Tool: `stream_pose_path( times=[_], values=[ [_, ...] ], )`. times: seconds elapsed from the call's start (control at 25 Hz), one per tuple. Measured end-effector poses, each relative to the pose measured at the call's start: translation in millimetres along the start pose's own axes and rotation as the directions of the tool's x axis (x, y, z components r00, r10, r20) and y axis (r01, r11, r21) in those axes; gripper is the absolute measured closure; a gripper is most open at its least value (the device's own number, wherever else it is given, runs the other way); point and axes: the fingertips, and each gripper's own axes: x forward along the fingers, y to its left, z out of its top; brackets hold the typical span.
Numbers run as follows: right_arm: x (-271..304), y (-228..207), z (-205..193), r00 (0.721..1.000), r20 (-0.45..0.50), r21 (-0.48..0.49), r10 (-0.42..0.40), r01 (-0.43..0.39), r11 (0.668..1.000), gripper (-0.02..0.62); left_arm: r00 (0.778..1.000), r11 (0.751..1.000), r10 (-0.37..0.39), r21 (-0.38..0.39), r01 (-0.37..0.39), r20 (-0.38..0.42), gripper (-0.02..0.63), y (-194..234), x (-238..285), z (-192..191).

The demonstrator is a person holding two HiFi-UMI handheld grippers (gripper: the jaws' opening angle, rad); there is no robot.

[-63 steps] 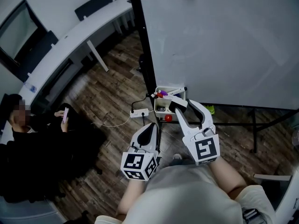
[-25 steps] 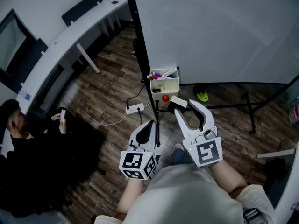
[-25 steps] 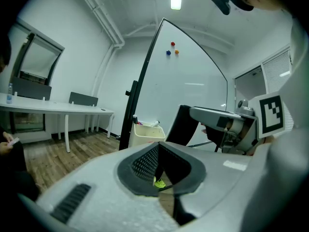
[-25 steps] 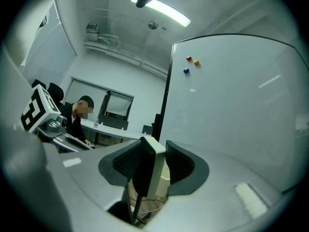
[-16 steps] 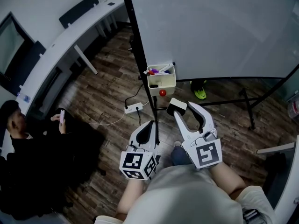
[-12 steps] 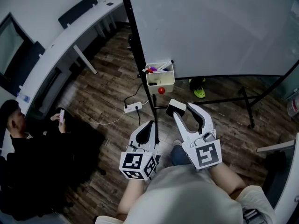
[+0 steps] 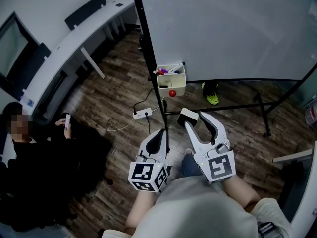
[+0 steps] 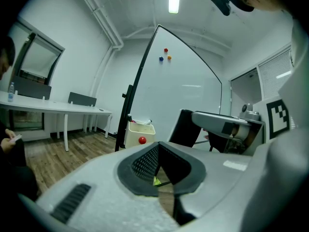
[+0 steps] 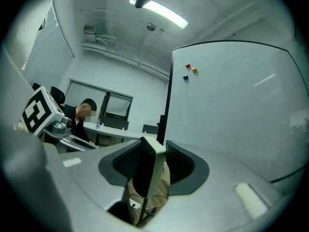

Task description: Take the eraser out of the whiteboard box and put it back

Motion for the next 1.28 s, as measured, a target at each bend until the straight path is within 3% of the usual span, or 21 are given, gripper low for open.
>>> stream_pose_path(
  times=[0.2,0.4,1.28],
  values=[
    [-1.0,3.1,-1.1,1.000,-0.006,0.002,0.009,-0.009,1.000,0.430,1.000,0.999,0.024,0.046,-0.024,-0.016,0.606,0.1,-1.2,-0.6],
    [0.3,2.1,-0.6,1.000,-0.002,0.010,0.012,-0.012,1.000,0.430,1.000,1.000,0.006,-0.002,-0.006,0.019,0.604,-0.7,-1.5,4.7],
    [43.7,-23.6,-2.1,0.999,0.015,0.016,0.038,-0.039,0.999,0.430,0.999,0.999,0.041,-0.002,-0.041,0.005,0.604,23.3,33.3,11.2]
  ],
)
